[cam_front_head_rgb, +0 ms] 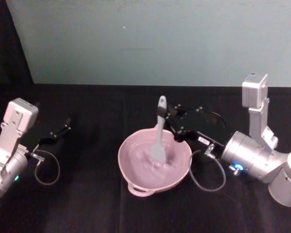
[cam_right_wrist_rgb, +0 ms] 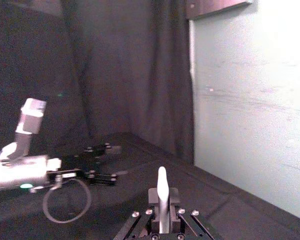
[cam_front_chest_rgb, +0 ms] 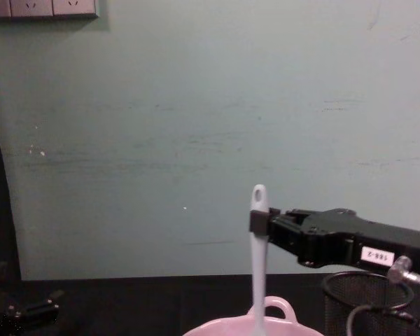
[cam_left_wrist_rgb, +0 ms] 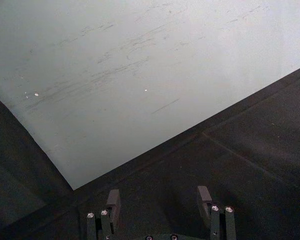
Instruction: Use the one hand to pick up the spoon and stir the clear water in the bowl.
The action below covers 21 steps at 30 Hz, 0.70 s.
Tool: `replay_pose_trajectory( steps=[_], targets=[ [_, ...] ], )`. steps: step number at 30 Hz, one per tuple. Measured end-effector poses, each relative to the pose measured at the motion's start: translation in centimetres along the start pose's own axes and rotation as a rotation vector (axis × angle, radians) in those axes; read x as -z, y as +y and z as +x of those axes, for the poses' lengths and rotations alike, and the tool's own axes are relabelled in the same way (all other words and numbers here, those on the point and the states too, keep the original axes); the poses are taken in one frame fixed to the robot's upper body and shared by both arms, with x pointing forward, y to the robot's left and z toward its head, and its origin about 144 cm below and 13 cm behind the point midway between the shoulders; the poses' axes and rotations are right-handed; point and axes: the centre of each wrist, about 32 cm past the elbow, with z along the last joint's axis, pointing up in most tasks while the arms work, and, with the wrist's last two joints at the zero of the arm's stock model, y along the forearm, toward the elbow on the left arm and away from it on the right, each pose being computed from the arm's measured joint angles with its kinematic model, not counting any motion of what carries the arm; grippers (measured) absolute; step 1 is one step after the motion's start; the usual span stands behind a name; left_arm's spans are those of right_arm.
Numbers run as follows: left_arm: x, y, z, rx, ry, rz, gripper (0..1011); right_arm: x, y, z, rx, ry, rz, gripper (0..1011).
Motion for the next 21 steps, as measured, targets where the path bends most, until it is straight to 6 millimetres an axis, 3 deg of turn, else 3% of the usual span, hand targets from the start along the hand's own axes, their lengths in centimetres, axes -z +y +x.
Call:
replay_pose_trajectory(
  steps=[10,21],
  targets=[
    [0.0,0.0,0.0,0.000,0.000,0.000,1005,0.4,1.3,-2.1,-0.071,0.040,0.020,121],
    [0.0,0.0,0.0,0.000,0.000,0.000,1005,0.6,2.7,-1.3,-0.067,0.049,0.032,121]
  ],
)
